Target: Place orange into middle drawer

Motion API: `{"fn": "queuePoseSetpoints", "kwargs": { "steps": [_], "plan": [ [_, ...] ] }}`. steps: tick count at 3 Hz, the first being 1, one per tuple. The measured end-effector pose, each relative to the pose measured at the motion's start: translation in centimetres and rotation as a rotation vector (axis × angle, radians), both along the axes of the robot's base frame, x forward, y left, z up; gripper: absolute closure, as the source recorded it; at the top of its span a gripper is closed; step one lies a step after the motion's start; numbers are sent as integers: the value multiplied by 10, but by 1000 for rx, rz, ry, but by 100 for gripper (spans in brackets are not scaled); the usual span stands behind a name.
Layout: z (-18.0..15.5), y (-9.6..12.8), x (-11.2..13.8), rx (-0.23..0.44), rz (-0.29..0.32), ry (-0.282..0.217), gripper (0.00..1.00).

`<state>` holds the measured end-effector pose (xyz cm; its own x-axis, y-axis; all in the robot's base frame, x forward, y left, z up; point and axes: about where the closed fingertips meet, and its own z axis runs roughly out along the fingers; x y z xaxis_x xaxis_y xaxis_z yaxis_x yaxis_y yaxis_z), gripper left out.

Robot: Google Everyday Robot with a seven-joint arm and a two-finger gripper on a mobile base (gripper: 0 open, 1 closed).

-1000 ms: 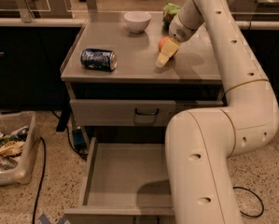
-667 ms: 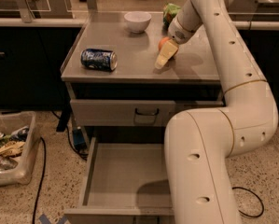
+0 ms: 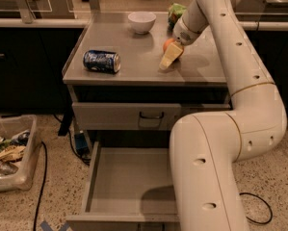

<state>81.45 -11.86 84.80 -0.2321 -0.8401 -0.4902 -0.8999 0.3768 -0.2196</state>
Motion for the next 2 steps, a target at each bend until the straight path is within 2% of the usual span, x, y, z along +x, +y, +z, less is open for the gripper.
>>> {"fn": "queuePoseSetpoints", "kwargs": {
  "steps": [2],
  "plan": [
    [0,0,0,0,0,0,66]
  ]
}}
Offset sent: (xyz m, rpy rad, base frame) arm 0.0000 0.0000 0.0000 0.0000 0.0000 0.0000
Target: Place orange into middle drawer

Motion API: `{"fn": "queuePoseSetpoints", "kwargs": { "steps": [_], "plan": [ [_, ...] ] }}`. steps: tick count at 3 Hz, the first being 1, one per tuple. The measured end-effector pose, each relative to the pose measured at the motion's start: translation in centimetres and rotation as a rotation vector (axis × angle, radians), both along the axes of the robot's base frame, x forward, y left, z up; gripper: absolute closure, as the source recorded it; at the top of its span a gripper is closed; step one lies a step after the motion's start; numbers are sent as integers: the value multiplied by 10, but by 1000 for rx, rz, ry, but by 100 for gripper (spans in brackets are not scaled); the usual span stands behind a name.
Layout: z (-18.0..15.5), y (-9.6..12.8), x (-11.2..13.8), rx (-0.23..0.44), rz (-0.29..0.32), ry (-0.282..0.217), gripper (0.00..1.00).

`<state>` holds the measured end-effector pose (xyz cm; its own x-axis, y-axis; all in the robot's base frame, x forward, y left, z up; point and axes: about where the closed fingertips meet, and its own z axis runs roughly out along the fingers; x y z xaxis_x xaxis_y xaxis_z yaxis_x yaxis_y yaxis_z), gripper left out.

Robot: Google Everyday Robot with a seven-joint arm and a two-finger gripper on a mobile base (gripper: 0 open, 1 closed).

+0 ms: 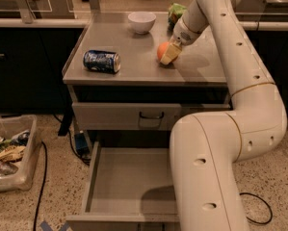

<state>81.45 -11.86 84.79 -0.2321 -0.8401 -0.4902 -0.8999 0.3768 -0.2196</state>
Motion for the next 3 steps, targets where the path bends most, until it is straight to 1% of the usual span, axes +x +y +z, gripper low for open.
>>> {"fn": "queuePoseSetpoints", "kwargs": {
  "steps": [1,2,3],
  "plan": [
    [0,0,0,0,0,0,88],
    [5,1,-3,72,13,-7,100],
    [44,-10,-20,225,53,-67,100]
  ]
}}
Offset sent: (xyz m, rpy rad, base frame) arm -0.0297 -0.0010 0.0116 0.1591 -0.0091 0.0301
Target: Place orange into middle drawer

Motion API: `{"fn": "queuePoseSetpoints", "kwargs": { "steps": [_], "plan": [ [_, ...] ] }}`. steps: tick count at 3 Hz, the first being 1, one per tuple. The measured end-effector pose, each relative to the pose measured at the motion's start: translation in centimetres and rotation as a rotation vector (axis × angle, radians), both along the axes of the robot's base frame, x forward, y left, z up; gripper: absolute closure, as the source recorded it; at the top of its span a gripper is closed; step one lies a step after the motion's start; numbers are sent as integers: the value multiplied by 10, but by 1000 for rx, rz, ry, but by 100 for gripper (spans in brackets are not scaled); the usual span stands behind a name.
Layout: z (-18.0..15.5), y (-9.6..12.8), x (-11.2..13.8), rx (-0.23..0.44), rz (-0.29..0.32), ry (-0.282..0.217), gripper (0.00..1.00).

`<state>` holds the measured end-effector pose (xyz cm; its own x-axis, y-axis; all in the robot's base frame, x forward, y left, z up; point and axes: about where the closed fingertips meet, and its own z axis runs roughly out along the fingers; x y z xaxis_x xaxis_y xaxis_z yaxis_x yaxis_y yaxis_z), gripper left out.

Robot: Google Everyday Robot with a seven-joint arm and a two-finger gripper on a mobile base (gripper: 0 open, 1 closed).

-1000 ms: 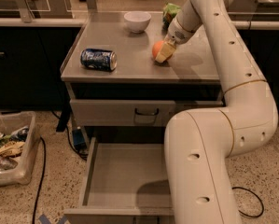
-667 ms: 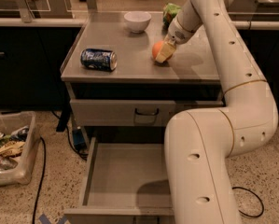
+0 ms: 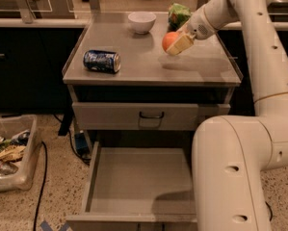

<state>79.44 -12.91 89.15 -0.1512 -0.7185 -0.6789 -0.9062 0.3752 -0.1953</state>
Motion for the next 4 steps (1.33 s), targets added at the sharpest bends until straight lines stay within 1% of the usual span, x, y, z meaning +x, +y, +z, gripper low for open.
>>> {"fn": "queuePoseSetpoints", "kwargs": {
  "steps": [1,2,3,4],
  "plan": [
    [37,-12,-37,112,78,-32,100],
    [48,-19,-80,130,148,-12,100],
    [59,-14,-128,69,240,-18,100],
    [41,-1,-135,63,262,25,100]
  ]
}}
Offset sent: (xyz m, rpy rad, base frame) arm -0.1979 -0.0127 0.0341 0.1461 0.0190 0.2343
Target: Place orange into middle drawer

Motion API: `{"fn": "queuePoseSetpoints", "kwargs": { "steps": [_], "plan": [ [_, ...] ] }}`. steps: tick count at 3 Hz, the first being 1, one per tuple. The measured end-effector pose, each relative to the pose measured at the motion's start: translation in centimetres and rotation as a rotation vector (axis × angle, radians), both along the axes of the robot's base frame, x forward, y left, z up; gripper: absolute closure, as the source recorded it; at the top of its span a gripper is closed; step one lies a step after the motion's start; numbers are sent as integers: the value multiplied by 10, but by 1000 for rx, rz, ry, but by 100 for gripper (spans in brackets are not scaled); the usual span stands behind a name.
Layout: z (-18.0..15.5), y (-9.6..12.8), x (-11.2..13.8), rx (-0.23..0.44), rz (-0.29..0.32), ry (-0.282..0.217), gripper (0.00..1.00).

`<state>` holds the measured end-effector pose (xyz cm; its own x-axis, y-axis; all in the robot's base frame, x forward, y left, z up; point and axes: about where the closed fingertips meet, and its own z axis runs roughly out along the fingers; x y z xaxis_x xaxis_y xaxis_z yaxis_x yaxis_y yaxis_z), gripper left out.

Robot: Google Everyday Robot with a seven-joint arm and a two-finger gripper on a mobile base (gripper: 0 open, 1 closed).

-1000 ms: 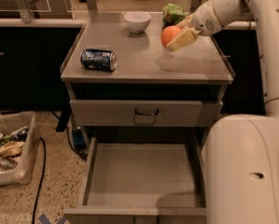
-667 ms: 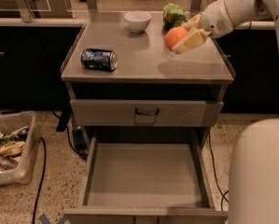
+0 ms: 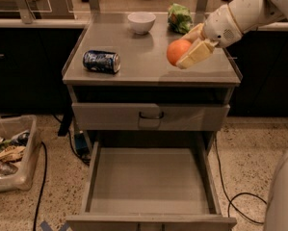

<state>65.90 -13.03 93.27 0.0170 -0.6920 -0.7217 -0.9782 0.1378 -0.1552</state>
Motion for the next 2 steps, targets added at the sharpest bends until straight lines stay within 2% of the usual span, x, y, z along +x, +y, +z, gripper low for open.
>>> {"fn": "queuePoseSetpoints", "kwargs": {
  "steps": [1,2],
  "plan": [
    [-2,2,1,8,-5,3,100],
    [6,-10,-20,40,-34,13,100]
  ]
}}
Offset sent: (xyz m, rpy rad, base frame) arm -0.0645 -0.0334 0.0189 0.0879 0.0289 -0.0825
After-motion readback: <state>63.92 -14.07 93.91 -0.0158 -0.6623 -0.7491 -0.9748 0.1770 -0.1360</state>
